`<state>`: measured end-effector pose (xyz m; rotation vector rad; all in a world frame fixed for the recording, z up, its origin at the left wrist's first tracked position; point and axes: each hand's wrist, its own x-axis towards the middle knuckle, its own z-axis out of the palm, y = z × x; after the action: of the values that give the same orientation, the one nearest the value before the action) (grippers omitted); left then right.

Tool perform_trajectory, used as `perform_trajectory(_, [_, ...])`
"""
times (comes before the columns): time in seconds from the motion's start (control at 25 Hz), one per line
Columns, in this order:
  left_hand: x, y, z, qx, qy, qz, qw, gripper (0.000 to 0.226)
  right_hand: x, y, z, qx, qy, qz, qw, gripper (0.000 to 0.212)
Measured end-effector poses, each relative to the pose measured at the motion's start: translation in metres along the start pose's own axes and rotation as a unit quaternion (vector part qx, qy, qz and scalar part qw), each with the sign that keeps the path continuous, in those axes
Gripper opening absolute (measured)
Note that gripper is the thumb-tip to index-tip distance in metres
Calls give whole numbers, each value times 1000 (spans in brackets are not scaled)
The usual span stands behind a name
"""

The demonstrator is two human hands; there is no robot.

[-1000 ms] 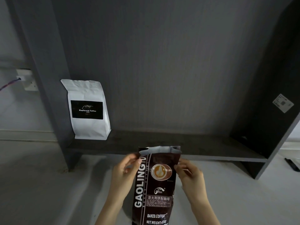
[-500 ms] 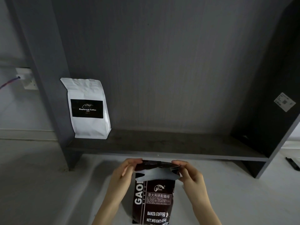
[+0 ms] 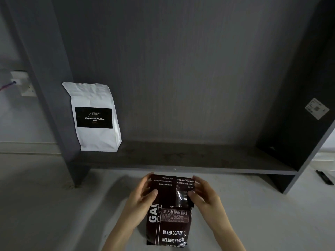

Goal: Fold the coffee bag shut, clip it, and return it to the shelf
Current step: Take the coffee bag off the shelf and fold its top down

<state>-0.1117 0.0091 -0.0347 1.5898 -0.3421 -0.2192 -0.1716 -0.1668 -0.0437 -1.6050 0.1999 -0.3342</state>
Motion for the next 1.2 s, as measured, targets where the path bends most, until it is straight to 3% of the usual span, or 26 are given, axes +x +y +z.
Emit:
perform_trajectory(0.28, [-5, -3, 0, 27, -9, -7, 1000, 30, -3, 15, 3, -9, 59, 17, 998, 22])
perform_trajectory(0.56, [-7, -21, 6, 41, 69, 9, 997, 3, -10, 16, 3, -17, 116, 13, 993, 14])
perform_trajectory(0.88, [-7, -25, 10, -7, 60, -17, 998, 9, -10, 5, -9, 2, 57, 59, 997, 15])
perform_trajectory(0.96, [-7, -26, 9, -2, 61, -16, 998, 12, -11, 17, -20, -58, 124, 75, 988, 17])
perform_trajectory(1.04, [-6, -26, 11, -1, 67, -13, 998, 16, -14, 34, -34, -198, 187, 102, 957, 16])
perform_trajectory(1.2, [-7, -26, 14, -15, 71, -9, 997, 15, -26, 62, -52, -372, 171, 208, 888, 35])
